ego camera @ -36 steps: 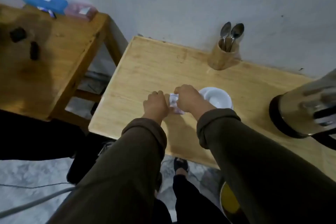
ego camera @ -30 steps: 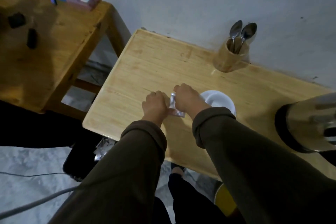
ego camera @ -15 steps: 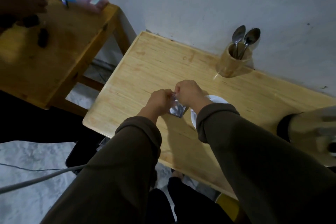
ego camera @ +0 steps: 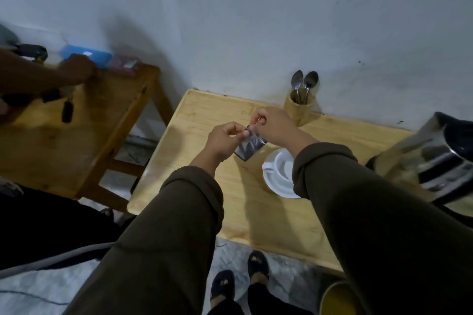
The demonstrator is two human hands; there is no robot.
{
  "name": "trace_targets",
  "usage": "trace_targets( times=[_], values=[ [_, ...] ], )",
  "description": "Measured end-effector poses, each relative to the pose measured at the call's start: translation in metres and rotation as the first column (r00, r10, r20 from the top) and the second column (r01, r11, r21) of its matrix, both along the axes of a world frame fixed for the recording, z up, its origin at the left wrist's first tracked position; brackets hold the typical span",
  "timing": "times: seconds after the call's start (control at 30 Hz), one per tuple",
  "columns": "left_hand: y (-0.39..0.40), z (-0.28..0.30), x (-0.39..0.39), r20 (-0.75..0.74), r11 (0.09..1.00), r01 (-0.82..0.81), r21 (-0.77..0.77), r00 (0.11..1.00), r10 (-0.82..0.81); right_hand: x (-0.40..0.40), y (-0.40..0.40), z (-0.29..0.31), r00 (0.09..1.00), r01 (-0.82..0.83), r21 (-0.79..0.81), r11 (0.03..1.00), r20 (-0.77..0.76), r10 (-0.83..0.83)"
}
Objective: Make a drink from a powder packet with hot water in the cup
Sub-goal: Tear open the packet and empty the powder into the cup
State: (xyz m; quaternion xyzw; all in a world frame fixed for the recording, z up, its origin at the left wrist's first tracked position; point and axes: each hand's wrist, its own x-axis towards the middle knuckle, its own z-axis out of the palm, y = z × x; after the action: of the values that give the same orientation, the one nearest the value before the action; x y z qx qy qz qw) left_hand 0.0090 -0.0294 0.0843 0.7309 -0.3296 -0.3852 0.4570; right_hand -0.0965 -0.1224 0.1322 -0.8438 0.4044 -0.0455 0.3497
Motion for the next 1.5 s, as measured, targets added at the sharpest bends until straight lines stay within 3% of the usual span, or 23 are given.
trace_targets(
  times=[0.33,0.67,1.3,1.4,1.5],
  values=[
    [0.01,0.039,-0.026,-0.019,0.965,0.256,-0.063,0.966,-0.257,-0.044,0.042,0.035,0.981,0.183,-0.05,0.982,0.077,-0.179],
    [0.006,0.062,-0.053,-0.123,0.965,0.255,-0.066,0.957,-0.261,-0.069,0.051,0.042,0.956,0.282,-0.26,0.924,0.153,-0.249],
    [-0.021,0.081,-0.091,-0.248,0.986,0.165,0.024,0.956,-0.154,-0.1,0.028,0.043,0.996,0.036,-0.598,0.801,0.083,0.017],
    [-0.026,0.081,-0.094,-0.236,0.985,0.17,0.033,0.959,-0.157,-0.104,0.024,0.046,0.997,0.004,-0.58,0.815,0.064,0.041],
    [-0.031,0.08,-0.094,-0.193,0.981,0.192,0.018,0.963,-0.185,-0.107,0.013,0.044,0.99,0.116,-0.428,0.896,0.122,-0.07]
  ],
)
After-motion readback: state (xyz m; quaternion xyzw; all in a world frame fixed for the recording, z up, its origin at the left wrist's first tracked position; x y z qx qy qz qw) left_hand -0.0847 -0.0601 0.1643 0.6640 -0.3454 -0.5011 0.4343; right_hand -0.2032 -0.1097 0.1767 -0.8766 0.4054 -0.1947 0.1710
